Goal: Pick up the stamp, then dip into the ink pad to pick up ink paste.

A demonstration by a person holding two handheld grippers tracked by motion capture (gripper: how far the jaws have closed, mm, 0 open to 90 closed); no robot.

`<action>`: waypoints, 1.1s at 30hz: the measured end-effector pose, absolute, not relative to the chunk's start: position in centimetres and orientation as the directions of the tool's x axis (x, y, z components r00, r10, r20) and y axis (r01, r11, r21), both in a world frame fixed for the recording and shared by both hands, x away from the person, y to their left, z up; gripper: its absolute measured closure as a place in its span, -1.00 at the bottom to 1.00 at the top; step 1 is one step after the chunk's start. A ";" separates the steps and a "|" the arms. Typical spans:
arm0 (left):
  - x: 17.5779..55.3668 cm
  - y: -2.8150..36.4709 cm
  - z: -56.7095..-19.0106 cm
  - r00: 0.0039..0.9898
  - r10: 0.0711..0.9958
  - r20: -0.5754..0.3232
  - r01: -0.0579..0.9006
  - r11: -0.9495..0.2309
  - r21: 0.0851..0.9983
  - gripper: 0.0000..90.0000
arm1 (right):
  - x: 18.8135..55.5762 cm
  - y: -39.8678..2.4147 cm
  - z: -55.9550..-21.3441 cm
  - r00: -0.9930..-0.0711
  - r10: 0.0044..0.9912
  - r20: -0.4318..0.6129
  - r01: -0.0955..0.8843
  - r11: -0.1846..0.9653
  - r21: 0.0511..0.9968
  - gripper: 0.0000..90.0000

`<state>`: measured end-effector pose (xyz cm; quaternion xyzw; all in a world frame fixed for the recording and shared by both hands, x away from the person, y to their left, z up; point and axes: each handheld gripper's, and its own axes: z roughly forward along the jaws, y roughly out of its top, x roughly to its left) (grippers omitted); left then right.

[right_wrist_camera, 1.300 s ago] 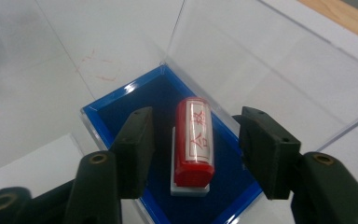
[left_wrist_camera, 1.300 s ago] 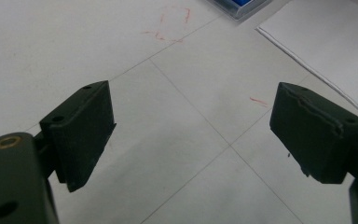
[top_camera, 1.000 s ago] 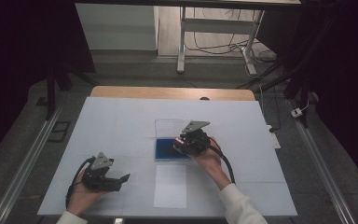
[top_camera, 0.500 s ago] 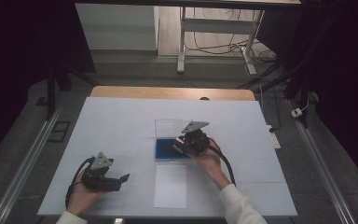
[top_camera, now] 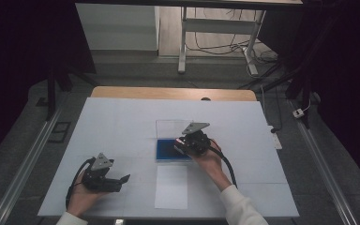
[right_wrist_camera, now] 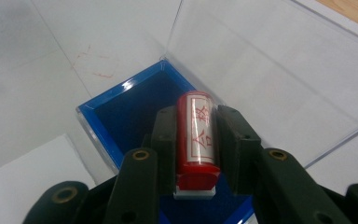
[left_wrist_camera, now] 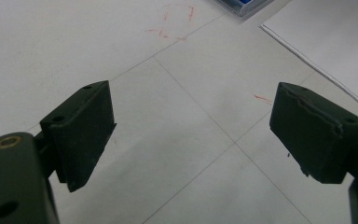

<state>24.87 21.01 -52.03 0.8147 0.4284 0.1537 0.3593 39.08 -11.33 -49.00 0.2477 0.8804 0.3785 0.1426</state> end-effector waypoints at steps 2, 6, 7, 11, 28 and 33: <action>24.9 21.0 -52.0 0.586 0.809 -0.057 0.588 -0.375 0.717 -0.69 | 39.0 -11.4 -48.9 -0.836 0.545 -0.065 0.328 0.591 0.737 0.53; 24.8 21.0 -52.0 0.586 0.809 -0.057 0.587 -0.375 0.718 -0.69 | 39.0 -11.5 -48.7 -0.838 0.541 -0.068 0.318 0.586 0.745 0.54; 24.8 21.0 -52.0 0.585 0.809 -0.056 0.587 -0.375 0.718 -0.69 | 39.0 -11.5 -48.7 -0.838 0.541 -0.068 0.318 0.586 0.745 0.54; 24.8 21.0 -52.0 0.584 0.810 -0.055 0.586 -0.374 0.719 -0.69 | 38.8 -11.7 -48.1 -0.840 0.538 -0.070 0.303 0.574 0.761 0.54; 24.9 21.0 -51.9 0.590 0.806 -0.054 0.581 -0.377 0.722 -0.68 | 36.8 -12.8 -44.5 -0.854 0.509 -0.105 0.204 0.515 0.833 0.55; 24.9 20.9 -51.9 0.588 0.807 -0.052 0.580 -0.376 0.722 -0.68 | 36.5 -12.6 -44.2 -0.862 0.493 -0.118 0.190 0.530 0.827 0.55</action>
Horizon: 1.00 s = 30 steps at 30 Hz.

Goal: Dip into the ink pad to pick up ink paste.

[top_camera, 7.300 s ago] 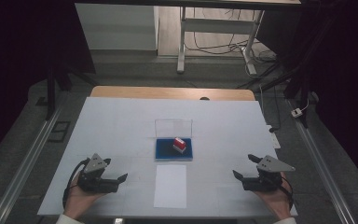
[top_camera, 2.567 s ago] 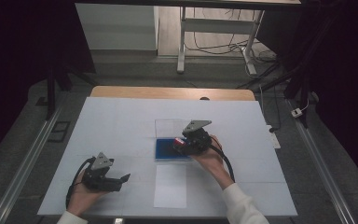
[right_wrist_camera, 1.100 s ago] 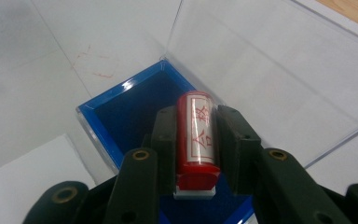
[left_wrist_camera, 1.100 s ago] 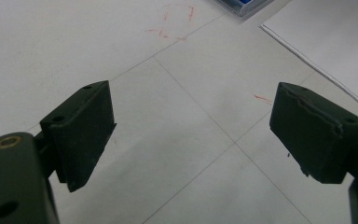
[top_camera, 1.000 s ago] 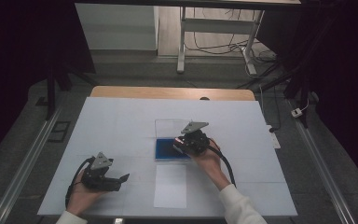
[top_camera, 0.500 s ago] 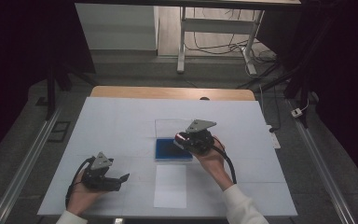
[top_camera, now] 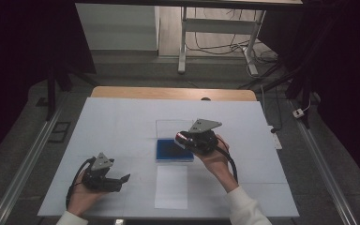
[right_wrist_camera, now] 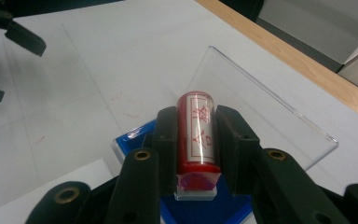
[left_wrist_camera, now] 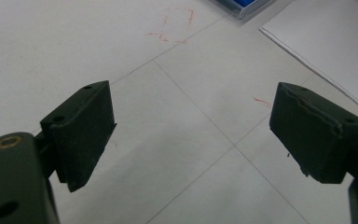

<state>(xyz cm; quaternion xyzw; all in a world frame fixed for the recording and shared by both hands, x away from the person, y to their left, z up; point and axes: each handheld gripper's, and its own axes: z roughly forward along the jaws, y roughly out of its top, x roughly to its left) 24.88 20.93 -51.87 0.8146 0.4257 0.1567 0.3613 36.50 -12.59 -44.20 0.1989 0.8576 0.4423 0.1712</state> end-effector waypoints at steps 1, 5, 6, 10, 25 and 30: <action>24.9 20.9 -51.9 0.590 0.806 -0.052 0.579 -0.377 0.722 -0.68 | 36.5 -12.5 -44.2 -0.864 0.488 -0.121 0.185 0.532 0.826 0.55; 24.9 20.9 -51.8 0.590 0.806 -0.050 0.576 -0.377 0.725 -0.68 | 36.6 -12.2 -44.4 -0.874 0.469 -0.124 0.188 0.563 0.805 0.55; 24.9 20.9 -51.8 0.591 0.805 -0.053 0.576 -0.375 0.726 -0.68 | 36.7 -12.1 -44.5 -0.875 0.468 -0.124 0.191 0.568 0.801 0.55; 24.9 21.0 -51.7 0.590 0.805 -0.053 0.576 -0.374 0.727 -0.68 | 37.6 -11.8 -45.1 -0.872 0.477 -0.112 0.224 0.591 0.775 0.55; 24.8 20.8 -51.8 0.606 0.794 -0.050 0.568 -0.389 0.725 -0.68 | 39.5 -11.0 -46.0 -0.858 0.504 -0.099 0.279 0.618 0.735 0.55; 24.8 20.7 -51.8 0.607 0.794 -0.044 0.568 -0.394 0.723 -0.68 | 39.8 -10.7 -46.4 -0.858 0.507 -0.081 0.296 0.618 0.728 0.55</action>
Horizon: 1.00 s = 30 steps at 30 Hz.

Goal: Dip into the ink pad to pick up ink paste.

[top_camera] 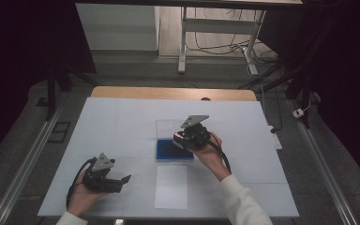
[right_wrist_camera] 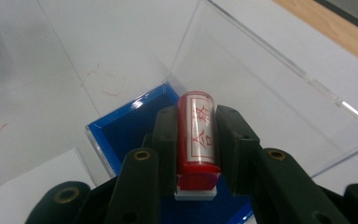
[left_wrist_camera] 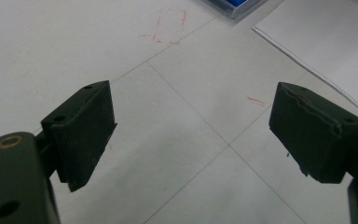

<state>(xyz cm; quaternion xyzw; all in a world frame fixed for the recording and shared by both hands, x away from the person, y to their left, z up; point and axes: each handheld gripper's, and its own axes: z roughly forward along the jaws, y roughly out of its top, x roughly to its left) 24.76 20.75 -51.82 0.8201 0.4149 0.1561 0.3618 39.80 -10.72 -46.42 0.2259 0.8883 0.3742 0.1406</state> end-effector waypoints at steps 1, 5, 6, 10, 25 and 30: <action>24.8 20.8 -51.8 0.607 0.794 -0.044 0.568 -0.394 0.723 -0.68 | 39.8 -10.6 -46.6 -0.857 0.509 -0.077 0.299 0.615 0.729 0.55; 24.8 20.8 -51.9 0.607 0.794 -0.044 0.570 -0.395 0.720 -0.67 | 39.9 -10.2 -47.0 -0.863 0.500 -0.071 0.300 0.619 0.726 0.55; 24.9 20.8 -51.9 0.606 0.794 -0.044 0.570 -0.395 0.720 -0.67 | 39.9 -10.2 -47.0 -0.863 0.500 -0.071 0.300 0.619 0.726 0.55; 24.9 20.8 -51.9 0.607 0.794 -0.043 0.571 -0.398 0.718 -0.67 | 39.9 -10.0 -47.5 -0.865 0.498 -0.057 0.310 0.621 0.719 0.55; 24.9 20.8 -52.1 0.610 0.791 -0.044 0.573 -0.403 0.713 -0.67 | 40.1 -9.4 -48.5 -0.872 0.488 -0.039 0.331 0.647 0.687 0.55; 25.0 20.7 -52.1 0.611 0.790 -0.043 0.574 -0.405 0.712 -0.67 | 40.3 -9.5 -48.4 -0.872 0.489 -0.030 0.347 0.660 0.666 0.55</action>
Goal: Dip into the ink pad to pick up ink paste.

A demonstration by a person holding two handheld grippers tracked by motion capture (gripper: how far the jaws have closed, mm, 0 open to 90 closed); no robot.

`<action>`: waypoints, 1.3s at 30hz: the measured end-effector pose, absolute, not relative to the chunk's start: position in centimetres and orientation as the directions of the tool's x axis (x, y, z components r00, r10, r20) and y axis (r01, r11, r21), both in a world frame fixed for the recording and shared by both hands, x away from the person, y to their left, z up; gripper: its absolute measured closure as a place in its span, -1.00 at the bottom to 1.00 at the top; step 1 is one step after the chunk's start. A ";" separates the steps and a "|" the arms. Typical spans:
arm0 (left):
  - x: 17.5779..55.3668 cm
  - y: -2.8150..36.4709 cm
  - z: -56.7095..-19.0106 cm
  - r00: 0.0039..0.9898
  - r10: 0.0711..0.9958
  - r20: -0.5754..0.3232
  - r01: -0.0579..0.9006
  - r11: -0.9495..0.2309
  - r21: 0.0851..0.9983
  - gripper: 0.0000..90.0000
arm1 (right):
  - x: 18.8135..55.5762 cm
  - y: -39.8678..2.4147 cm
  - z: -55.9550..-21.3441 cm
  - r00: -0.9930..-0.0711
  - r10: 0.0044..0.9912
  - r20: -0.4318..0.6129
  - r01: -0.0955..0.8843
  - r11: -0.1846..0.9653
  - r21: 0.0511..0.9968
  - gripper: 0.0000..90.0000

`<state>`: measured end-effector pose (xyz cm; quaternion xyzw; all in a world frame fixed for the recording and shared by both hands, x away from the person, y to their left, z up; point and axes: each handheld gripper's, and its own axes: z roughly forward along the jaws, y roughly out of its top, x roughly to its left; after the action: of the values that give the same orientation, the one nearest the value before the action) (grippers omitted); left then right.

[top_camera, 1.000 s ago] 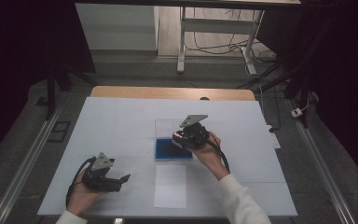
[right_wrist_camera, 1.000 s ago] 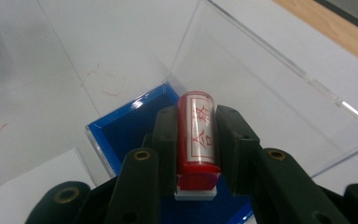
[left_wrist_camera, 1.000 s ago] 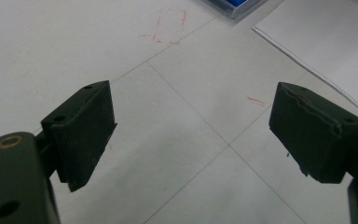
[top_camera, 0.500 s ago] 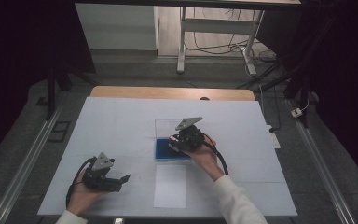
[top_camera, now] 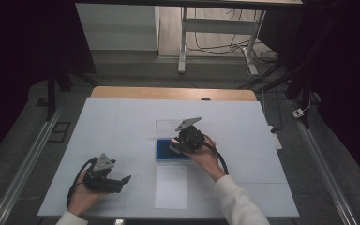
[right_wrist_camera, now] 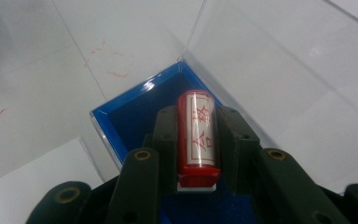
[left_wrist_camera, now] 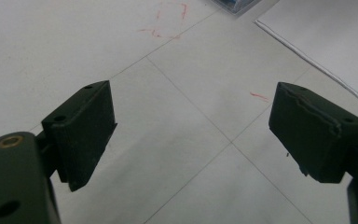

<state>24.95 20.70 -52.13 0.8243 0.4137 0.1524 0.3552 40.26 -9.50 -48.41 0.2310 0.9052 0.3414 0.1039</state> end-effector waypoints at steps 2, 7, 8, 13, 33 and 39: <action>25.0 20.7 -52.1 0.612 0.790 -0.042 0.574 -0.407 0.711 -0.67 | 40.4 -9.5 -48.3 -0.871 0.492 -0.018 0.359 0.660 0.660 0.55; 25.0 20.7 -52.2 0.612 0.790 -0.040 0.575 -0.409 0.709 -0.67 | 40.5 -9.3 -48.2 -0.869 0.495 -0.018 0.368 0.669 0.646 0.55; 25.0 20.7 -52.2 0.612 0.790 -0.039 0.575 -0.410 0.708 -0.67 | 40.5 -9.2 -48.2 -0.870 0.493 -0.020 0.367 0.674 0.642 0.55; 24.9 20.7 -52.2 0.614 0.788 -0.038 0.573 -0.413 0.708 -0.67 | 40.4 -8.9 -48.0 -0.867 0.497 -0.034 0.371 0.690 0.621 0.56; 24.7 20.6 -52.3 0.609 0.793 -0.020 0.567 -0.417 0.710 -0.66 | 40.1 -8.7 -48.5 -0.870 0.488 -0.065 0.354 0.712 0.606 0.57; 24.8 20.6 -52.4 0.608 0.794 -0.020 0.569 -0.418 0.709 -0.66 | 40.3 -8.9 -48.6 -0.872 0.488 -0.050 0.360 0.706 0.610 0.57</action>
<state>24.79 20.59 -52.36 0.8263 0.4121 0.1616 0.3482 40.32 -8.88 -48.60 0.2309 0.9177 0.3058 0.1044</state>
